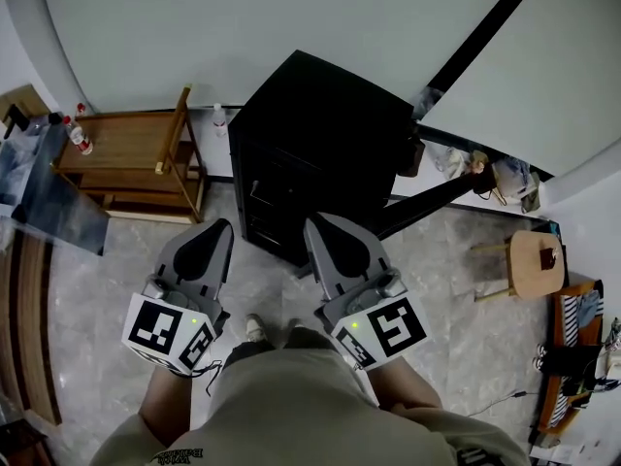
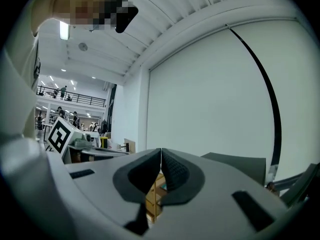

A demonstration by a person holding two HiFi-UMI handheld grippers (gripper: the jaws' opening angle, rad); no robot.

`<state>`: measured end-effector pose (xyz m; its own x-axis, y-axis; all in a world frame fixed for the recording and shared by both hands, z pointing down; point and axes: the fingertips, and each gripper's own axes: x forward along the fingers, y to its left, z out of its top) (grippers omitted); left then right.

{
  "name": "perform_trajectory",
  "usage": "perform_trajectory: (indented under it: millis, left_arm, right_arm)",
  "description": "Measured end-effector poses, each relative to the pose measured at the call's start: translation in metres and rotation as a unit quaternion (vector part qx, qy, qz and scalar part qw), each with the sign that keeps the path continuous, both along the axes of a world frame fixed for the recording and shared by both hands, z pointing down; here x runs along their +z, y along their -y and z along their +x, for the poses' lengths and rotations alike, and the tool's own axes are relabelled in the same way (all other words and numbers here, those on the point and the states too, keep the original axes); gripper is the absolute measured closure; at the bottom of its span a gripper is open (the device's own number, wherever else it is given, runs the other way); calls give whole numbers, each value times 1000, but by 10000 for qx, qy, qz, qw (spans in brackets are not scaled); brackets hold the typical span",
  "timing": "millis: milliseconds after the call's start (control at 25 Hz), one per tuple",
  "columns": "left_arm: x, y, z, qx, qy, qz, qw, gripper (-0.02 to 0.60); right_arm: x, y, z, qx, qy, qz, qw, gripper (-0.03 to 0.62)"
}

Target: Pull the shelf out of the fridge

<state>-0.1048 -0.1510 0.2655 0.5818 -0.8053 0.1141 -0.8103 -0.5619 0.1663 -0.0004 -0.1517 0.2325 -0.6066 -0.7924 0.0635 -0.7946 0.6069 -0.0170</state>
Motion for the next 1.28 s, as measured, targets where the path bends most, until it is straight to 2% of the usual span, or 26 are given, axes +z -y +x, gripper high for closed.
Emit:
perform_trajectory:
  millis: [120, 280, 440, 520, 600, 760, 840, 1040, 1280]
  left_arm:
    - [7, 16, 2, -96, -116, -84, 9999, 571]
    - [15, 30, 0, -337, -788, -124, 9962, 569]
    - [37, 45, 0, -533, -1062, -160, 9928, 563]
    - [55, 51, 1, -540, -1283, -281, 9899, 485]
    - [72, 57, 0, -564, -1547, -417, 9855, 479]
    - [107, 72, -8, -656, -2293, -688, 9687, 419]
    - [124, 81, -12, -674, -2512, -759, 9626, 407]
    - [173, 106, -16, -674, -2712, -875, 9562, 394]
    - [254, 132, -6, -740, -2749, -1243, 9505, 347]
  right_arm:
    - [11, 13, -1, -116, -94, -66, 9999, 597]
    - [28, 28, -1, -299, -242, -125, 9992, 597]
    - [50, 36, -4, -557, -77, -208, 9982, 597]
    - [62, 38, -8, -703, 10, -214, 9973, 597]
    - [76, 42, -10, -728, 13, -234, 9971, 597]
    - [111, 55, -12, -554, -109, -249, 9981, 597]
    - [131, 64, -15, -440, -133, -266, 9986, 597]
    - [182, 81, -24, -290, -219, -377, 9986, 597]
    - [233, 91, -28, -195, -186, -508, 9983, 597]
